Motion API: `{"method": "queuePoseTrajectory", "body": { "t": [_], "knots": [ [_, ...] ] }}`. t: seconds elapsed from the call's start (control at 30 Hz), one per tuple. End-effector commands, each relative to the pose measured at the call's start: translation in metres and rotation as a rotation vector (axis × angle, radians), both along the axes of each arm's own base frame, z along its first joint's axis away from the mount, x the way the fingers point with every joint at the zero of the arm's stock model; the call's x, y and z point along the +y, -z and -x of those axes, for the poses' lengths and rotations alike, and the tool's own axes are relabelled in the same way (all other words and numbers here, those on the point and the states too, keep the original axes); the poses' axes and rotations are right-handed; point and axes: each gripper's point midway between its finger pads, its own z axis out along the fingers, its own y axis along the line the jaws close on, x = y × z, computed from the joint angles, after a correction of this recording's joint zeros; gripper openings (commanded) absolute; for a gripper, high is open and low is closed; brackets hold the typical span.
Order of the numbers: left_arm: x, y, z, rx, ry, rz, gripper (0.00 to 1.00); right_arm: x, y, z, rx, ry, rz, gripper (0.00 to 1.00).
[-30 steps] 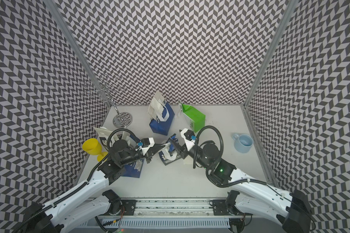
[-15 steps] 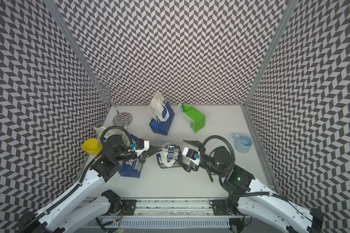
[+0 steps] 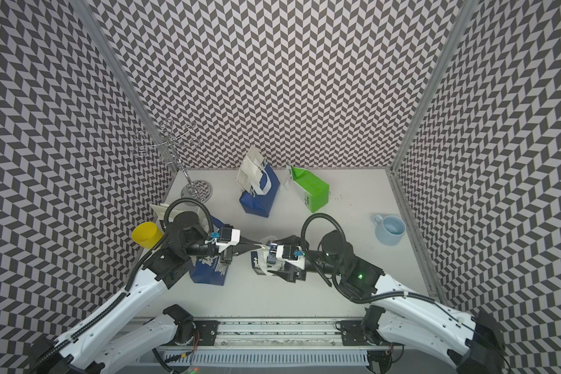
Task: Staple the receipts to the bags
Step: Staple the receipt to the takeout bag, then pick up the stapler from the takeout bag.
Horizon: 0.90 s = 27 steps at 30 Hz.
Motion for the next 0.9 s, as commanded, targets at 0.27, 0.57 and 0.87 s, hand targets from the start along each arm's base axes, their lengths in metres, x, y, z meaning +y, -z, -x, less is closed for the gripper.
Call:
{"method": "queuePoseTrajectory", "body": {
  "t": [0.27, 0.57, 0.87],
  "knots": [
    [-0.001, -0.03, 0.007, -0.092, 0.025, 0.068, 0.0, 0.02, -0.019, 0.003, 0.09, -0.086, -0.101, 0.02],
    [0.029, -0.057, -0.066, -0.075, -0.487, 0.225, 0.0, -0.027, -0.065, -0.056, -0.017, 0.366, -0.284, 0.83],
    [0.035, -0.072, -0.078, 0.004, -0.555, 0.318, 0.0, -0.052, -0.057, -0.07, 0.043, 0.524, -0.34, 0.74]
  ]
}}
